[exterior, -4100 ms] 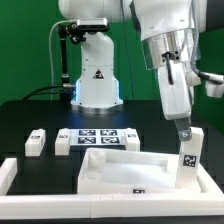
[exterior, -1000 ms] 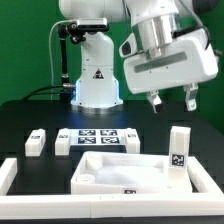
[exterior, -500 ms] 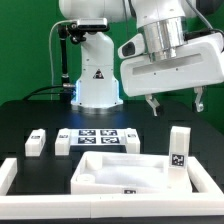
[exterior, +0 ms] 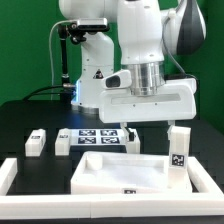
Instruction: Assemble desk
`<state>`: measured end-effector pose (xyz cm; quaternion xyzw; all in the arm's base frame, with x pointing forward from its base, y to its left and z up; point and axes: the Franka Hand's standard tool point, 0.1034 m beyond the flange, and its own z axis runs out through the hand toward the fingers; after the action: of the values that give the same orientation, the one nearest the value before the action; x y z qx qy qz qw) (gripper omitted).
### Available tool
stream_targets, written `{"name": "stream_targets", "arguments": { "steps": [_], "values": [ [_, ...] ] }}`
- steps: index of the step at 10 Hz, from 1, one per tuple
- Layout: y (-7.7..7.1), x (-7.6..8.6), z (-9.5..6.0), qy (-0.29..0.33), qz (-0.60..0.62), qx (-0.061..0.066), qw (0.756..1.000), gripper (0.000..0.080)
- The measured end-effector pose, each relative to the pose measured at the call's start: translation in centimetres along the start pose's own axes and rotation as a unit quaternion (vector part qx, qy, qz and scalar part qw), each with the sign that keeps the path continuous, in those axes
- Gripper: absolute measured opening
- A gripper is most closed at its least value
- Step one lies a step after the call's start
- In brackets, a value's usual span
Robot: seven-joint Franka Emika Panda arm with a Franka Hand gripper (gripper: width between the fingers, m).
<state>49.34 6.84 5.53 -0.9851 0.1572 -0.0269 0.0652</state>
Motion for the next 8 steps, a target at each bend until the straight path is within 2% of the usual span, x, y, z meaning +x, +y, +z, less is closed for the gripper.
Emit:
{"name": "stream_targets", "arguments": {
  "steps": [2, 3, 4, 6, 8],
  "values": [
    [0.1, 0.2, -0.1, -0.018, -0.006, 0.005, 1.000, 0.0649],
    [1.4, -1.0, 0.1, -0.085, -0.011, 0.011, 0.996, 0.0649],
    [2.4, -1.4, -0.1, -0.149, -0.006, 0.014, 0.989, 0.0649],
    [2.7, -2.0, -0.1, -0.195, -0.027, 0.000, 0.980, 0.0649],
    [2.9, -2.4, -0.1, -0.255, -0.020, 0.006, 0.967, 0.0649]
  ]
}}
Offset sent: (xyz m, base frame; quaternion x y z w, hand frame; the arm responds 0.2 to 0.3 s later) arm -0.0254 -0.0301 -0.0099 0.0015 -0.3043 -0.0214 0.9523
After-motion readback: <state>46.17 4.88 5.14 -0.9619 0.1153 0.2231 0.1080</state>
